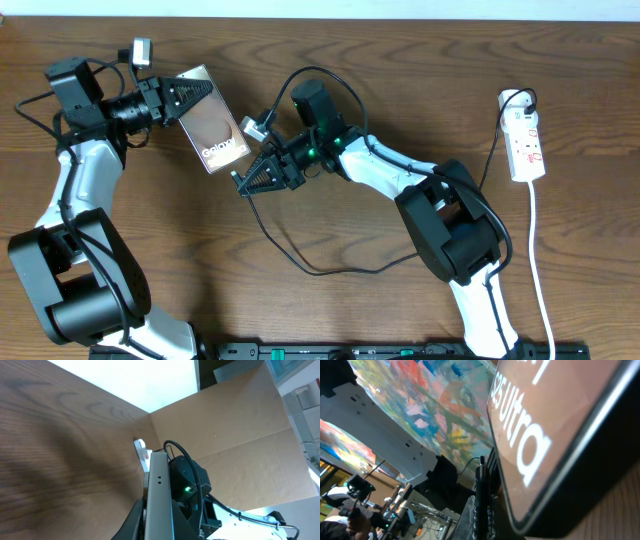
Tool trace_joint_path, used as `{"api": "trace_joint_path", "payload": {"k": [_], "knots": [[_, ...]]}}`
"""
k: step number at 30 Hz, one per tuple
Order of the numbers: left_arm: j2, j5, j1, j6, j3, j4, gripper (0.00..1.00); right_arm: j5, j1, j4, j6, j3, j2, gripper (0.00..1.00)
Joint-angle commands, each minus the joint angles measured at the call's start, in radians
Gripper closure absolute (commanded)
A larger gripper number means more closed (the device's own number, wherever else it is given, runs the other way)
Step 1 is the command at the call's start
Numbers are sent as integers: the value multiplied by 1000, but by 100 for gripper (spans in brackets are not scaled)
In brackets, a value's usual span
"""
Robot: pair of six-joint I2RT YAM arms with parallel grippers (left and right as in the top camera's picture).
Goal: Plug charger to phone and switch on socket
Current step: 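Push the plug into the phone's port held by the left gripper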
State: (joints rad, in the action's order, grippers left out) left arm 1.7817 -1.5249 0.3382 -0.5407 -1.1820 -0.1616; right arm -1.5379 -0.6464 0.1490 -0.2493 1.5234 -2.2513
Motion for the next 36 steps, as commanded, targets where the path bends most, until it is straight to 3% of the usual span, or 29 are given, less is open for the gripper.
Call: {"api": "trace_joint_path", "payload": {"k": [1, 36], "knots": [[-24, -47, -2, 19, 0, -6, 93, -17, -2, 12, -13, 10, -2, 99], [-24, -46, -3, 32, 0, -5, 93, 66, 18, 79, -125, 10, -2, 99]]}}
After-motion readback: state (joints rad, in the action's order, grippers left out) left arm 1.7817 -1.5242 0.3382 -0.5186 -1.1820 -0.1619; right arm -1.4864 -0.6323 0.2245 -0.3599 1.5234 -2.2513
